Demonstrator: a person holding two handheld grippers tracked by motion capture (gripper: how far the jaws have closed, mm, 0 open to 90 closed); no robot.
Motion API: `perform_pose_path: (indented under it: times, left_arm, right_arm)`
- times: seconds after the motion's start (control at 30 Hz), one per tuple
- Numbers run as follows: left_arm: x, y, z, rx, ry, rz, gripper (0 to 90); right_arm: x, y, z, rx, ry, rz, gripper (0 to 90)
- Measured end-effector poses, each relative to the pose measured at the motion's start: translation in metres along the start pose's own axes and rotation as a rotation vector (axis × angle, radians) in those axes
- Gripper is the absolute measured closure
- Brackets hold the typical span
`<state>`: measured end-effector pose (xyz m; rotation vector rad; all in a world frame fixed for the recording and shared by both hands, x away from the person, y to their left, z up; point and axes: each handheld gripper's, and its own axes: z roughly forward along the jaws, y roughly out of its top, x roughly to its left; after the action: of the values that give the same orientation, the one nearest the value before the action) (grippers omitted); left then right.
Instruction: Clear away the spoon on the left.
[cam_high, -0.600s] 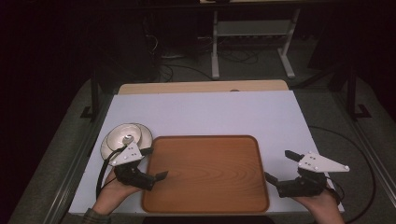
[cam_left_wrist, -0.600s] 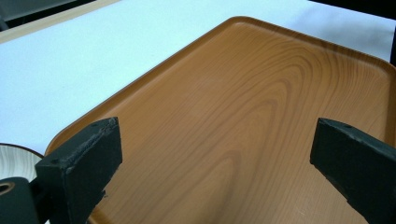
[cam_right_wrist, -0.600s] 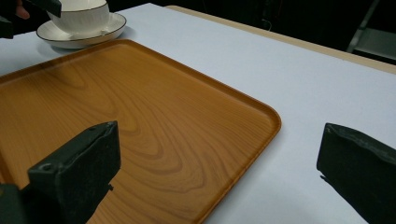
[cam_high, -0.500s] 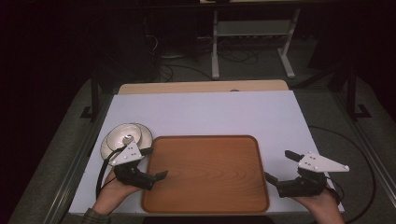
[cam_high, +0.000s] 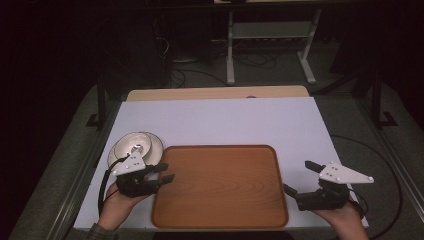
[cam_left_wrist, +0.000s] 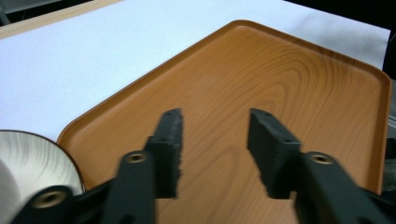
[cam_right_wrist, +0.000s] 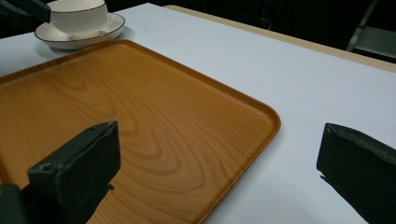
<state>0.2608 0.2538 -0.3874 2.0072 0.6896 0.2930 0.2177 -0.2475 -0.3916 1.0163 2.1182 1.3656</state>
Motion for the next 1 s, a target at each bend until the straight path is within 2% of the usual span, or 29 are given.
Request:
perform_pose_path:
  times: [0.07, 0.1, 0.23, 0.4, 0.8, 1.0]
  left_arm:
    - [0.001, -0.001, -0.003, 0.007, 0.006, -0.006, 60.9]
    - [0.003, -0.003, -0.006, 0.015, 0.009, -0.021, 68.2]
    - [0.007, -0.005, -0.01, 0.026, 0.012, -0.046, 78.1]
    - [0.009, -0.005, -0.016, 0.034, 0.023, -0.049, 89.2]
    - [0.017, -0.008, -0.029, 0.04, 0.05, -0.072, 89.9]
    - [0.02, -0.009, -0.03, 0.049, 0.056, -0.076, 89.9]
  right_arm:
    - [0.0, 0.0, 0.0, -0.001, 0.0, 0.001, 0.0]
    - [0.0, 0.0, 0.0, 0.001, 0.0, 0.0, 0.0]
    - [0.001, 0.0, 0.001, 0.008, 0.003, -0.003, 0.0]
    - [0.001, 0.0, 0.002, 0.007, 0.004, -0.004, 0.0]
    - [0.001, 0.0, 0.001, 0.007, 0.002, -0.005, 0.0]
    - [0.001, 0.0, 0.002, 0.009, 0.003, -0.006, 0.0]
